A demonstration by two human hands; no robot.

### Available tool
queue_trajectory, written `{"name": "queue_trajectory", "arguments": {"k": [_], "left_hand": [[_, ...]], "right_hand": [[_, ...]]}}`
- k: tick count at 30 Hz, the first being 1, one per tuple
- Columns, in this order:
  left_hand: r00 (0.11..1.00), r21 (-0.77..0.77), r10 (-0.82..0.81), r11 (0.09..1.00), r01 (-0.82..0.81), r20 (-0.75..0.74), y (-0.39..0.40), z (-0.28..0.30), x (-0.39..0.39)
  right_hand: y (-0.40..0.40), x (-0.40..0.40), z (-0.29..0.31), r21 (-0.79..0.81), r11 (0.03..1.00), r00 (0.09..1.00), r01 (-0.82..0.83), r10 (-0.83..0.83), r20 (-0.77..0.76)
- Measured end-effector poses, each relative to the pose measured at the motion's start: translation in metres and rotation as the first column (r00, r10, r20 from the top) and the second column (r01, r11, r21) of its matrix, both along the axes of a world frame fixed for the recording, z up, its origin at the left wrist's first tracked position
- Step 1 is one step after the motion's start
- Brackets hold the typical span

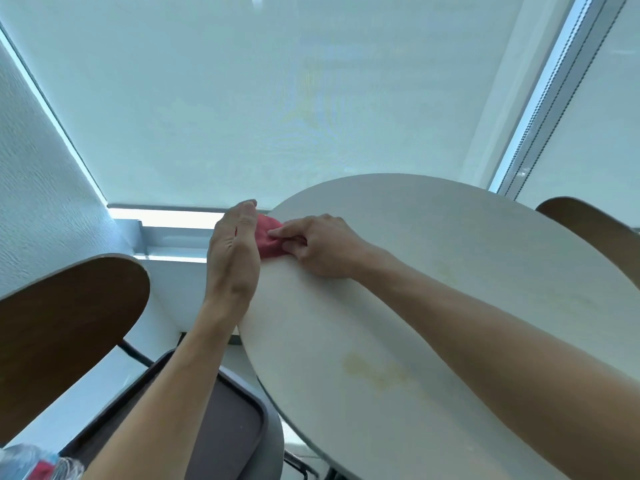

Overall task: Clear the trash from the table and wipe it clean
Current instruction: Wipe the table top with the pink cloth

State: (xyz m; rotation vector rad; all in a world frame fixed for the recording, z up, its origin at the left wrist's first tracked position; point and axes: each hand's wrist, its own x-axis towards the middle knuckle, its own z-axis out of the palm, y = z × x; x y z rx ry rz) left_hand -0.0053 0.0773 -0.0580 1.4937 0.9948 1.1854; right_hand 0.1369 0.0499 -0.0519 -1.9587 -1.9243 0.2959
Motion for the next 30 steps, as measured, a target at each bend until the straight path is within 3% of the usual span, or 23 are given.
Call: {"name": "queue_trajectory", "arguments": {"k": [7, 10, 16, 27, 30], "left_hand": [[0.960, -0.245, -0.072, 0.959, 0.141, 0.271, -0.024, 0.018, -0.011], [0.964, -0.226, -0.111, 0.960, 0.167, 0.240, -0.033, 0.019, -0.014], [0.992, -0.130, -0.130, 0.983, 0.129, 0.004, -0.023, 0.007, -0.025], [0.970, 0.033, -0.192, 0.979, 0.199, -0.146, -0.050, 0.010, -0.014], [0.967, 0.037, -0.203, 0.977, 0.211, -0.152, -0.056, 0.009, -0.011]], "right_hand": [[-0.040, -0.012, 0.008, -0.044, 0.994, 0.988, -0.100, 0.094, -0.121], [-0.060, -0.015, 0.011, -0.060, 0.988, 0.979, -0.143, 0.132, -0.154], [-0.098, -0.017, 0.003, -0.061, 0.976, 0.970, -0.209, 0.199, -0.138], [-0.181, -0.015, 0.008, -0.019, 0.941, 0.932, -0.338, 0.331, -0.149], [-0.188, -0.015, 0.015, -0.055, 0.953, 0.936, -0.299, 0.282, -0.209]]}}
